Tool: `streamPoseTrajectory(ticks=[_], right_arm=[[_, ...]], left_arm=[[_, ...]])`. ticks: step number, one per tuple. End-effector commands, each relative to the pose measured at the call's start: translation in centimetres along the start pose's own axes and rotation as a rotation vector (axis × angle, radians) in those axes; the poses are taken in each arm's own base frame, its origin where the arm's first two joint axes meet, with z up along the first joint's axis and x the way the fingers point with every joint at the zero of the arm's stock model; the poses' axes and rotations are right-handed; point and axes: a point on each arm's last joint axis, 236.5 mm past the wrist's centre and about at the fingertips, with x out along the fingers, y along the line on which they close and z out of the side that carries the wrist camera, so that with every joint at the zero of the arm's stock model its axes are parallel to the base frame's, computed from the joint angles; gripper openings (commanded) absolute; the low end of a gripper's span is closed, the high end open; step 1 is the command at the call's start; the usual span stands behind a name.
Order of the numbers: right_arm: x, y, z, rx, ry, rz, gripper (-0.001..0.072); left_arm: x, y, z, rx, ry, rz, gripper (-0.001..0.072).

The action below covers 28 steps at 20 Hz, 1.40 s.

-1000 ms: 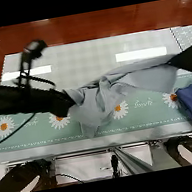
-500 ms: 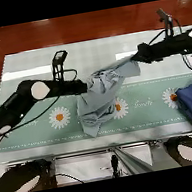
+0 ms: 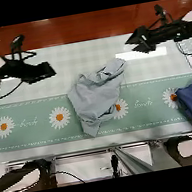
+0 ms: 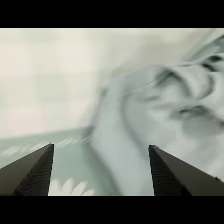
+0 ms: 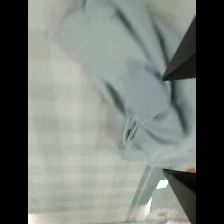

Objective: Fold the shirts.

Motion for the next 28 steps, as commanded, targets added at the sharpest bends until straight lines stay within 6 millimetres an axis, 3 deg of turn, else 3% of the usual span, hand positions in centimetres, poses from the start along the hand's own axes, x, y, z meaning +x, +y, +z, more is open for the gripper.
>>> streamPoseTrajectory(ticks=[1, 2, 3, 5, 6, 9, 12, 15, 16, 17, 20, 23, 28], right_arm=[[-5.5, -7.6, -4.7, 0.018, 0.132, -0.278, 0.0635], [-6.3, -10.1, -6.9, 0.053, 0.146, -0.363, 0.0635], [-6.2, -11.1, -8.8, 0.086, 0.144, -0.373, 0.0635], [-4.2, -10.3, -12.7, 0.131, 0.117, -0.275, 0.0634], [-3.3, -9.4, -14.2, 0.133, 0.105, -0.221, 0.0634], [-2.0, -7.7, -18.1, 0.126, 0.117, -0.16, 0.0634], [-0.7, -7.8, -20.9, 0.123, 0.172, -0.171, 0.0633], [1.1, -8.1, -23.0, 0.146, 0.207, -0.189, 0.0632], [1.6, -7.9, -23.5, 0.142, 0.219, -0.192, 0.0632], [2.1, -7.5, -23.9, 0.132, 0.229, -0.194, 0.0632], [3.9, -6.7, -25.1, 0.12, 0.264, -0.203, 0.0632], [7.0, -6.3, -26.7, 0.122, 0.326, -0.191, 0.0632], [9.7, -5.4, -22.1, 0.118, 0.242, -0.165, 0.0632]], left_arm=[[-0.4, 4.9, -7.2, -0.13, 0.194, 0.011, 0.07], [1.3, 4.1, -10.5, -0.178, 0.255, -0.049, 0.07], [3.0, 2.3, -13.3, -0.207, 0.304, -0.143, 0.07], [6.1, -0.8, -16.9, -0.267, 0.321, -0.3, 0.07], [7.2, -1.6, -17.3, -0.298, 0.294, -0.342, 0.07], [9.5, -3.4, -16.7, -0.323, 0.215, -0.381, 0.07], [11.5, -5.2, -16.3, -0.281, 0.208, -0.365, 0.07], [12.4, -7.2, -14.2, -0.219, 0.172, -0.366, 0.0694], [12.4, -7.7, -13.3, -0.205, 0.162, -0.375, 0.048], [12.2, -8.2, -12.5, -0.19, 0.156, -0.389, 0.0045], [10.0, -10.0, -9.7, -0.123, 0.13, -0.457, 0.0036], [7.8, -11.1, -7.6, -0.088, 0.116, -0.508, 0.0036], [6.6, -11.5, -6.9, -0.074, 0.122, -0.538, 0.0036]])
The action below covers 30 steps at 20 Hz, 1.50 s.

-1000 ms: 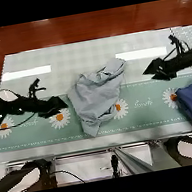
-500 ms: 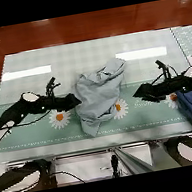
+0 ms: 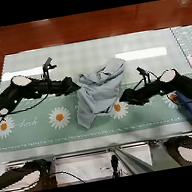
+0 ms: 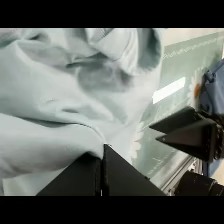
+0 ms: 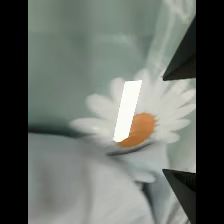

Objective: Fold the shirts.

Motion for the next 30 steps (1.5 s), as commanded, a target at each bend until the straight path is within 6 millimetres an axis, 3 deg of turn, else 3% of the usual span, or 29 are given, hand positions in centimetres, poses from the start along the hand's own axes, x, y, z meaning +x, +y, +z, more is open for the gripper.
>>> streamPoseTrajectory(ticks=[1, 7, 8, 9, 10, 11, 12, 14, 16, 18, 19, 20, 22, 24, 25, 27, 30], right_arm=[[1.0, 1.3, 3.3, -0.006, -0.042, 0.014, 0.0632], [3.7, 2.4, 7.4, 0.025, -0.016, 0.051, 0.063], [4.2, 3.1, 7.8, 0.019, -0.01, 0.074, 0.0591], [4.5, 3.9, 8.2, 0.012, -0.007, 0.097, 0.0463], [4.3, 4.7, 8.8, -0.023, -0.014, 0.122, 0.018], [3.9, 5.6, 9.2, -0.071, -0.02, 0.137, 0.0022], [2.9, 6.6, 9.8, -0.117, -0.017, 0.146, 0.002], [-0.8, 9.1, 11.4, -0.232, -0.035, 0.144, 0.002], [-6.9, 13.0, 14.4, -0.338, -0.155, 0.124, 0.0019], [-15.9, 19.5, 16.5, -0.491, -0.335, 0.129, 0.0019], [-20.1, 22.7, 16.2, -0.576, -0.405, 0.129, 0.0019], [-24.2, 25.7, 14.8, -0.67, -0.456, 0.127, 0.0019], [-29.9, 29.5, 10.1, -0.826, -0.504, 0.114, 0.002], [-32.9, 29.8, 5.6, -0.889, -0.523, 0.086, 0.002], [-33.9, 28.8, 3.8, -0.895, -0.528, 0.036, 0.002], [-35.7, 26.9, 0.0, -0.9, -0.549, -0.039, 0.002], [-37.7, 26.0, -5.5, -0.935, -0.59, -0.05, 0.002]], left_arm=[[-0.6, -0.9, 0.1, 0.013, 0.015, -0.023, 0.0036], [-0.5, -0.9, 0.1, 0.014, 0.016, -0.023, 0.0037], [-0.5, -0.9, 0.1, 0.014, 0.016, -0.023, 0.0036], [-0.6, -0.9, 0.2, 0.014, 0.015, -0.023, 0.0037], [-0.6, -0.9, 0.2, 0.014, 0.015, -0.023, 0.0036], [-0.6, -0.8, 0.2, 0.012, 0.013, -0.023, 0.0036], [-0.9, -0.8, 0.5, 0.011, 0.007, -0.024, 0.0037], [-2.6, -2.2, 1.9, 0.043, -0.011, -0.052, 0.0036], [-6.1, -6.2, 5.5, 0.159, -0.11, -0.083, 0.0036], [-11.4, -12.8, 9.7, 0.331, -0.277, -0.113, 0.0036], [-14.6, -17.0, 11.2, 0.434, -0.361, -0.135, 0.0036], [-17.6, -20.9, 11.9, 0.528, -0.432, -0.157, 0.0036], [-23.7, -28.4, 11.1, 0.709, -0.551, -0.197, 0.0036], [-28.5, -33.0, 8.8, 0.838, -0.631, -0.17, 0.0036], [-30.3, -34.1, 7.3, 0.874, -0.649, -0.133, 0.0036], [-32.3, -34.5, 4.1, 0.911, -0.639, -0.045, 0.0036], [-32.9, -33.0, -1.5, 0.931, -0.53, 0.043, 0.0035]])
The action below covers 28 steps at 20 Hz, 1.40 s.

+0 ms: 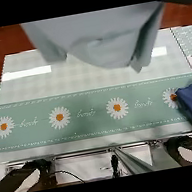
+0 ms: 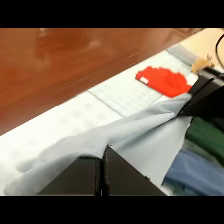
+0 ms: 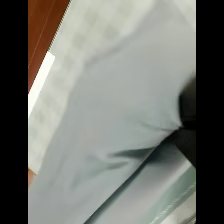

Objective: Fold the shirts.

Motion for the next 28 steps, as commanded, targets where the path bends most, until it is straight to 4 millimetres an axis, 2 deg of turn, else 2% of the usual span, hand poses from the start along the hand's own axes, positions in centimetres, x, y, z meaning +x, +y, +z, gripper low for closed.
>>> streamPoseTrajectory(ticks=[1, 3, 5, 7, 8, 10, 12, 13, 15, 18, 19, 22, 23, 24, 25, 26, 27, 28], right_arm=[[-5.9, 3.2, -3.6, -0.05, 0.002, -0.06, 0.002], [-7.2, 4.1, -4.7, -0.049, 0.012, -0.063, 0.002], [-7.1, 4.1, -5.7, -0.023, 0.053, -0.061, 0.002], [-5.4, 3.1, -7.0, 0.021, 0.114, -0.05, 0.002], [-3.9, 2.3, -7.9, 0.054, 0.155, -0.041, 0.002], [0.5, -0.2, -10.1, 0.135, 0.224, -0.023, 0.002], [6.0, -2.6, -12.5, 0.223, 0.273, 0.027, 0.002], [9.2, -3.7, -13.5, 0.273, 0.287, 0.062, 0.002], [15.0, -6.1, -14.3, 0.367, 0.279, 0.121, 0.002], [22.7, -9.7, -13.8, 0.506, 0.219, 0.18, 0.002], [25.0, -10.8, -13.5, 0.562, 0.192, 0.205, 0.002], [30.1, -13.1, -12.5, 0.688, 0.14, 0.272, 0.0024], [31.4, -13.8, -12.0, 0.72, 0.13, 0.292, 0.0098], [32.5, -14.3, -11.5, 0.743, 0.119, 0.312, 0.0116], [33.3, -14.7, -10.8, 0.758, 0.103, 0.331, 0.0297], [33.8, -15.0, -10.1, 0.761, 0.09, 0.343, 0.0609], [33.6, -15.6, -9.3, 0.748, 0.077, 0.349, 0.0634], [32.5, -16.8, -8.1, 0.727, 0.055, 0.347, 0.0634]], left_arm=[[-4.8, -3.7, -3.4, 0.051, 0.145, 0.055, 0.0036], [-5.6, -4.6, -5.3, 0.015, 0.188, 0.05, 0.0036], [-5.3, -4.3, -8.0, -0.04, 0.24, 0.046, 0.0036], [-4.1, -2.7, -12.4, -0.144, 0.33, 0.038, 0.0036], [-3.1, -1.7, -15.2, -0.216, 0.386, 0.035, 0.0036], [-1.1, 0.8, -20.9, -0.362, 0.472, 0.041, 0.0036], [1.2, 3.8, -25.8, -0.481, 0.505, 0.074, 0.0036], [2.4, 5.6, -28.0, -0.538, 0.498, 0.108, 0.0036], [4.4, 9.4, -31.3, -0.612, 0.457, 0.194, 0.0036], [6.8, 15.6, -34.8, -0.695, 0.384, 0.344, 0.0037], [7.5, 17.2, -35.7, -0.717, 0.379, 0.374, 0.0037], [9.5, 21.3, -38.1, -0.799, 0.343, 0.452, 0.0038], [10.1, 22.0, -38.6, -0.833, 0.335, 0.459, 0.0038], [10.7, 22.5, -38.8, -0.864, 0.33, 0.458, 0.0038], [11.3, 23.0, -38.8, -0.886, 0.323, 0.456, 0.0061], [11.8, 23.4, -38.7, -0.891, 0.321, 0.453, 0.0297], [12.0, 24.0, -37.9, -0.881, 0.31, 0.455, 0.0687], [11.6, 24.8, -36.9, -0.843, 0.31, 0.457, 0.0703]])
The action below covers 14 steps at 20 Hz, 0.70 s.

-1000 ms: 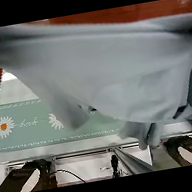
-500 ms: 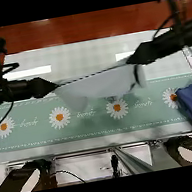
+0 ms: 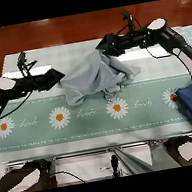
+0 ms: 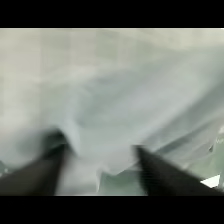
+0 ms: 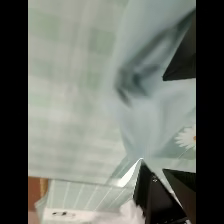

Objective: Fold the shirts.

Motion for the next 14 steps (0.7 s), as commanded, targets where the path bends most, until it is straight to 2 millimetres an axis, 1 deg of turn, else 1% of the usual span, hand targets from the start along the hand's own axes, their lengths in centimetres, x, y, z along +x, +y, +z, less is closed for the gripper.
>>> streamPoseTrajectory(ticks=[1, 2, 3, 4, 5, 6, 7, 8, 9, 10, 11, 12, 13, 14], right_arm=[[-2.5, -0.1, 4.7, -0.01, -0.067, 0.049, 0.0634], [-5.8, -0.4, 6.1, -0.016, -0.078, 0.036, 0.0634], [-10.0, -1.5, 7.1, -0.007, -0.086, 0.0, 0.0634], [-14.4, -3.2, 7.3, 0.015, -0.095, -0.058, 0.0634], [-18.3, -5.1, 6.8, 0.026, -0.094, -0.132, 0.0634], [-22.1, -7.7, 5.4, 0.05, -0.074, -0.251, 0.0634], [-25.0, -10.3, 3.5, 0.086, -0.049, -0.367, 0.0634], [-27.1, -12.8, 1.2, 0.13, -0.032, -0.47, 0.0634], [-28.1, -14.9, -0.9, 0.173, -0.033, -0.534, 0.0634], [-27.9, -16.5, -3.1, 0.224, -0.054, -0.559, 0.0634], [-26.9, -17.5, -5.1, 0.264, -0.08, -0.55, 0.0634], [-25.5, -18.2, -7.1, 0.293, -0.104, -0.525, 0.0633], [-24.1, -18.3, -8.6, 0.314, -0.123, -0.482, 0.0633], [-22.6, -18.1, -10.1, 0.333, -0.134, -0.43, 0.0633]], left_arm=[[-0.7, 0.9, 3.9, 0.03, -0.048, 0.023, 0.0703], [-2.5, 1.7, 5.7, 0.041, -0.055, 0.038, 0.0702], [-4.5, 2.7, 7.2, 0.026, -0.061, 0.046, 0.0702], [-6.5, 4.1, 8.3, -0.007, -0.062, 0.052, 0.0702], [-8.2, 5.8, 8.5, -0.051, -0.048, 0.06, 0.0702], [-9.1, 7.4, 7.8, -0.101, -0.017, 0.066, 0.0702], [-9.2, 8.6, 6.1, -0.146, 0.034, 0.066, 0.0702], [-8.6, 9.3, 3.8, -0.184, 0.097, 0.062, 0.0702], [-7.5, 9.7, 1.2, -0.216, 0.159, 0.06, 0.0702], [-6.0, 9.9, -1.8, -0.245, 0.222, 0.057, 0.0702], [-4.5, 10.0, -4.2, -0.258, 0.264, 0.066, 0.0702], [-3.2, 10.2, -5.8, -0.256, 0.279, 0.082, 0.0702], [-1.8, 10.0, -7.0, -0.238, 0.29, 0.096, 0.0702], [-0.7, 9.6, -7.8, -0.214, 0.302, 0.103, 0.0702]])
